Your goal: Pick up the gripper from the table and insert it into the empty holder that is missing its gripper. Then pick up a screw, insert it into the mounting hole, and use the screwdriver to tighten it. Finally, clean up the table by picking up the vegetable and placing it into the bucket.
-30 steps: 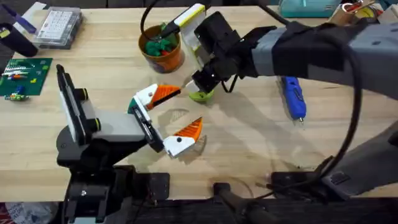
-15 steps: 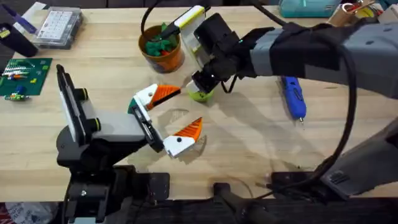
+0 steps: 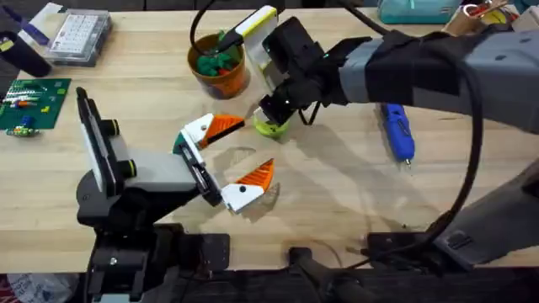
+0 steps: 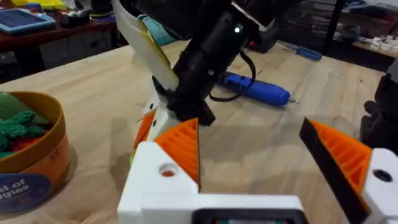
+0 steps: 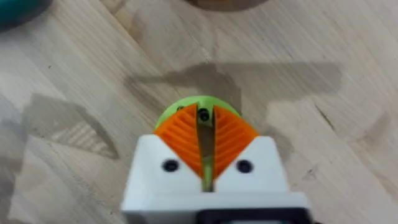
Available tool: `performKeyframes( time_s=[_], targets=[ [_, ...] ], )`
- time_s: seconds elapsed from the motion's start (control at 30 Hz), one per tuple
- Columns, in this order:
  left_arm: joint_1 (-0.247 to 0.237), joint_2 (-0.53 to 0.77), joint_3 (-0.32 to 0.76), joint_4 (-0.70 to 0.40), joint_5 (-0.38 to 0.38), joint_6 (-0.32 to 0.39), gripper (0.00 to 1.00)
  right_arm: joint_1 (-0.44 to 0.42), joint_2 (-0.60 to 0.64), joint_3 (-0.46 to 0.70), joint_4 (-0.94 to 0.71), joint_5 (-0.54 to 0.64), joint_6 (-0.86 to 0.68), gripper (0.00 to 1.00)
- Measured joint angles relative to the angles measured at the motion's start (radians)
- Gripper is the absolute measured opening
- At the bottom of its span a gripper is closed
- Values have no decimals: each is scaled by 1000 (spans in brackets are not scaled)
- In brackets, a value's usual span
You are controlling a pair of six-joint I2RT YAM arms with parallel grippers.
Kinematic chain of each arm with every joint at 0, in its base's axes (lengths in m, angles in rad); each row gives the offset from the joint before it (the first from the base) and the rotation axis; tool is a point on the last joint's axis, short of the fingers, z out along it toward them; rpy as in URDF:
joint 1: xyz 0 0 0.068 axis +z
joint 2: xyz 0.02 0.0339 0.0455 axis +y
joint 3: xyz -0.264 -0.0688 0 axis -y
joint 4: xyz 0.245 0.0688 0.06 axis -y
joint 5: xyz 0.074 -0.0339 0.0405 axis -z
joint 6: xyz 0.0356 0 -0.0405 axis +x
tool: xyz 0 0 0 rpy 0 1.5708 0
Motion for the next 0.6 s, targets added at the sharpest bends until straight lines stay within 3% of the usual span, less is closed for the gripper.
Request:
performKeyframes(
  time_s=[0.13, 0.6],
  targets=[
    [0, 0, 0, 0, 0, 0, 990, 0, 0, 0, 7, 0, 0, 11],
    [0, 0, 0, 0, 0, 0, 990, 0, 0, 0, 7, 0, 0, 4]
  ],
)
